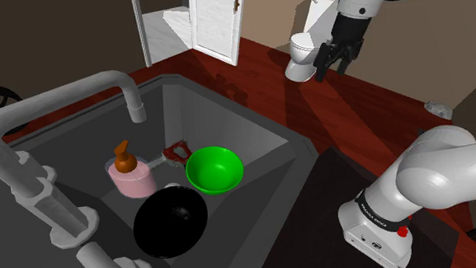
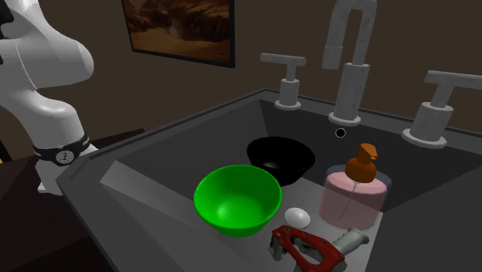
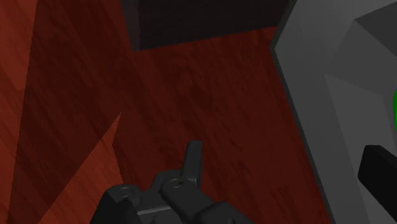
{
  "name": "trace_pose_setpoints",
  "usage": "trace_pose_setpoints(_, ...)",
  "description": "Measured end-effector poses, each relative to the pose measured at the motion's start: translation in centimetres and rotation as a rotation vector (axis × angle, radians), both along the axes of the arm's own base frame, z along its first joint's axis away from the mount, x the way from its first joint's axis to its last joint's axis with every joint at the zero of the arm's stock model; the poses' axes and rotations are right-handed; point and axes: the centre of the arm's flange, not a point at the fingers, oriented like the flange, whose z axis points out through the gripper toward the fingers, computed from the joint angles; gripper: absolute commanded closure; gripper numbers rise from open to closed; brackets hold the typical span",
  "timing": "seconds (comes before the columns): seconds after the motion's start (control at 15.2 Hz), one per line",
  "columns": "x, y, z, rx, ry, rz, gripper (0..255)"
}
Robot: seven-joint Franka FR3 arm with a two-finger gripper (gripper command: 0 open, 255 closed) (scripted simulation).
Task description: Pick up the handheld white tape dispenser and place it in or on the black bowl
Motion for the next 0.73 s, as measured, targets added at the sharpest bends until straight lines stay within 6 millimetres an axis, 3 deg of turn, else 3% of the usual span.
trace_pose_setpoints(0.2, 0.8, 1.1, -1.1, -0.001, 0.001, 0.004, 0)
trace_pose_setpoints(0.73, 5.2, 8.5, -6.9, -0.009, -0.001, 0.029, 0)
